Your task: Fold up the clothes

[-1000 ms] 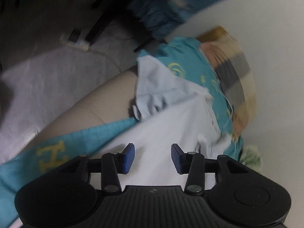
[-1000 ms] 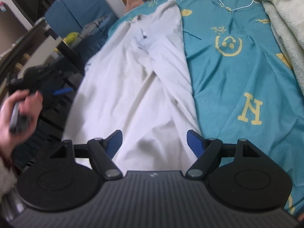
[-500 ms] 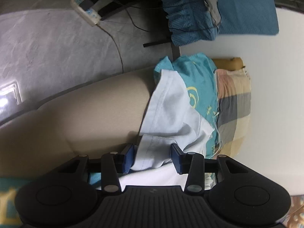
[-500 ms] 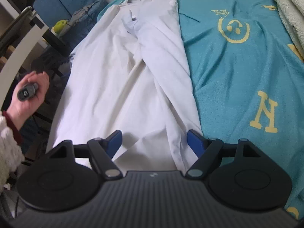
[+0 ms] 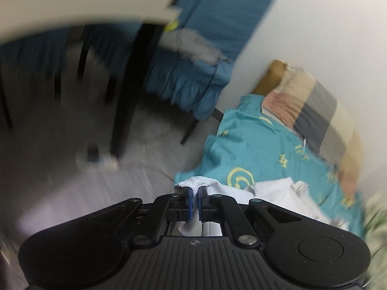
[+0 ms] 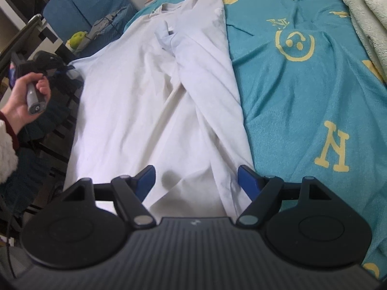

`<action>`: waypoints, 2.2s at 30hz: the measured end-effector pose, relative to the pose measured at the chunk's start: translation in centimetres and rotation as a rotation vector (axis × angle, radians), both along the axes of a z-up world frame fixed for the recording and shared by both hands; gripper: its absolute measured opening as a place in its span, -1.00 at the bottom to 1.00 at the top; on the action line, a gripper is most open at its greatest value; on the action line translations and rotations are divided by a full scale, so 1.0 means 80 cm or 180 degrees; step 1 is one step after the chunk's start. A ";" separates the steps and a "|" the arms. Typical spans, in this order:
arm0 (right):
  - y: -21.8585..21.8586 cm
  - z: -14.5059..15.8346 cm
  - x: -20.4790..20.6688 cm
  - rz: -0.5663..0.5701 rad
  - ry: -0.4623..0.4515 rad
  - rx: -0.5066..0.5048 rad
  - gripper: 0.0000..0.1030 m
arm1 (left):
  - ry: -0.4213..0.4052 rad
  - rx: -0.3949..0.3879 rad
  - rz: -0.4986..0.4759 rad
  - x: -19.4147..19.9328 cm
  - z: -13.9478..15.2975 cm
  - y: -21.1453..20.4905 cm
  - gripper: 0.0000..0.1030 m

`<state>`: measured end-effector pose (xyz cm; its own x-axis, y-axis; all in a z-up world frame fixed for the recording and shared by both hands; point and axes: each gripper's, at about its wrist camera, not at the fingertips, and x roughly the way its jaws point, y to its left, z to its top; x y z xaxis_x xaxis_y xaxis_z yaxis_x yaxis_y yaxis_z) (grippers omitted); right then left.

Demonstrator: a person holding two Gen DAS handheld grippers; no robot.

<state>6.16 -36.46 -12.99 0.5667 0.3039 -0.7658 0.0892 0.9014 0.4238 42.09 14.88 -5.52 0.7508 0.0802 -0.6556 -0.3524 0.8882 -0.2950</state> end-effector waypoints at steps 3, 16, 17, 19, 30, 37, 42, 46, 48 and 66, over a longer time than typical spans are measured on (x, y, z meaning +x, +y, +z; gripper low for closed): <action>-0.002 0.002 0.000 -0.0025 -0.0019 0.0028 0.50 | -0.0132 0.0576 -0.0471 0.011 0.038 -0.060 -0.92; -0.019 0.008 -0.007 -0.0148 -0.0123 0.0136 0.50 | -0.0101 0.1398 -0.2500 -0.049 -0.040 -0.363 -0.89; -0.022 0.007 -0.007 -0.0173 -0.0119 0.0147 0.50 | -0.0028 0.1350 -0.2485 -0.050 -0.056 -0.368 -0.88; -0.027 0.004 -0.008 -0.0220 -0.0112 0.0171 0.50 | 0.0085 0.1268 -0.2419 -0.057 -0.082 -0.362 -0.80; -0.028 0.027 -0.018 -0.0161 -0.0455 0.0129 0.50 | -0.0122 0.0672 -0.1912 -0.185 -0.020 -0.284 0.01; -0.020 0.063 -0.039 -0.0042 -0.0906 0.0044 0.50 | -0.0245 0.1091 -0.1538 -0.339 0.061 -0.262 0.18; -0.005 0.092 -0.034 0.0084 -0.1166 -0.0035 0.50 | -0.0293 0.0927 -0.1578 -0.397 0.084 -0.241 0.19; 0.024 0.111 -0.001 0.0266 -0.1333 -0.0139 0.50 | -0.0343 0.0799 -0.1636 -0.400 0.081 -0.224 0.19; 0.043 0.111 0.029 0.0381 -0.1375 -0.0214 0.49 | -0.0292 0.0742 -0.1644 -0.392 0.070 -0.214 0.19; 0.203 0.006 0.305 0.1258 -0.1388 -0.0613 0.24 | 0.0149 0.0584 -0.1739 -0.333 0.003 -0.189 0.19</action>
<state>30.55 -20.25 -12.52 0.7127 0.4340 -0.5511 -0.4116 0.8949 0.1724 15.47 -0.22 -5.29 0.6857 -0.1954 -0.7011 0.1626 0.9801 -0.1141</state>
